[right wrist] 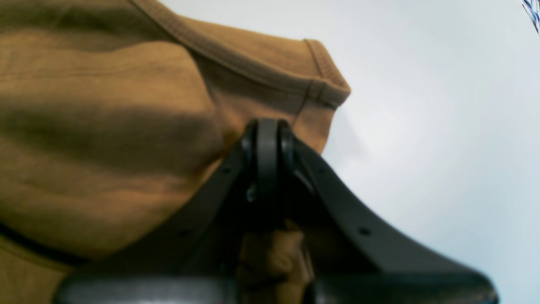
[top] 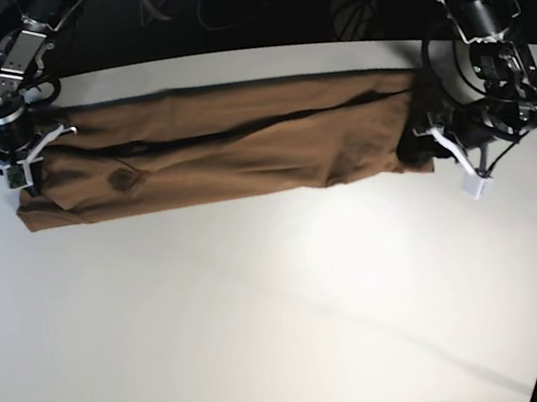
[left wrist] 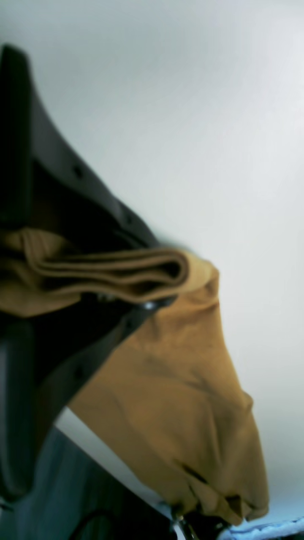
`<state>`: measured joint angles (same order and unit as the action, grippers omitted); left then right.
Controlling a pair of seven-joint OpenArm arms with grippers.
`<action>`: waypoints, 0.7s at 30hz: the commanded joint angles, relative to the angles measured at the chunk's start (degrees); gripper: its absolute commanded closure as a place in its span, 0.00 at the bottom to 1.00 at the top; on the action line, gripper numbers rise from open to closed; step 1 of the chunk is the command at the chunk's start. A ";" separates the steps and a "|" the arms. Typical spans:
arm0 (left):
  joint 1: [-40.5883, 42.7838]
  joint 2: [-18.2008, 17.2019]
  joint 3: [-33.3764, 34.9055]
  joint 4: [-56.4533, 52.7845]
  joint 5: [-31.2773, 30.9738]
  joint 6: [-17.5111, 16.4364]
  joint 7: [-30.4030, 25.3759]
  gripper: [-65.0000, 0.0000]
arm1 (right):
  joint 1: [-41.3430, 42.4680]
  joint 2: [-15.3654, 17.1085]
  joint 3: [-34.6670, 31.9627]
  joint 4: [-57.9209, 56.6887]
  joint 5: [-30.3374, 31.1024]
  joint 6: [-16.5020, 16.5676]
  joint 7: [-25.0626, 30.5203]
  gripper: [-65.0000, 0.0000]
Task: Fold the T-shirt properly
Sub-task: 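Lift the pinched strip end with the left gripper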
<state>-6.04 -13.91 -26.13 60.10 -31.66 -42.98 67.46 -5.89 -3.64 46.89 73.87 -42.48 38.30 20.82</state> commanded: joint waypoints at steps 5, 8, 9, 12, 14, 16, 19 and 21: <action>5.03 3.67 1.21 10.81 83.40 2.98 12.54 0.96 | -0.40 -0.36 -0.17 -0.41 -3.19 1.70 -4.25 1.00; 5.74 5.52 1.47 15.20 84.71 2.98 12.54 0.96 | -0.40 -0.36 -0.26 -0.41 -3.28 1.70 -4.34 1.00; 5.91 5.78 1.47 16.61 86.21 2.98 12.54 0.96 | -0.40 -0.36 -0.26 -0.41 -3.28 1.70 -4.34 1.00; 6.18 7.19 1.47 19.51 91.22 2.98 12.54 0.96 | -0.40 -0.36 -0.26 -0.41 -3.28 1.70 -4.34 1.00; 6.35 7.45 1.47 21.62 93.15 2.98 12.54 0.96 | -0.57 -0.36 -0.26 -0.41 -3.28 1.70 -4.34 1.00; 8.02 7.63 1.29 24.61 93.86 2.98 12.54 0.96 | -0.57 -0.27 0.18 -1.03 -3.19 1.70 -4.25 1.00; 4.86 8.59 2.70 24.08 94.12 2.98 12.54 0.96 | 0.92 -0.27 -0.43 -2.26 -3.37 1.70 -4.25 1.00; 6.00 9.56 3.23 24.26 94.30 2.98 12.54 0.96 | 0.75 -0.01 -0.26 -2.96 -3.37 1.70 -4.25 1.00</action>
<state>-1.65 -3.68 -22.28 84.27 59.64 -40.07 76.95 -5.04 -4.82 45.95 71.33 -40.86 42.46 24.27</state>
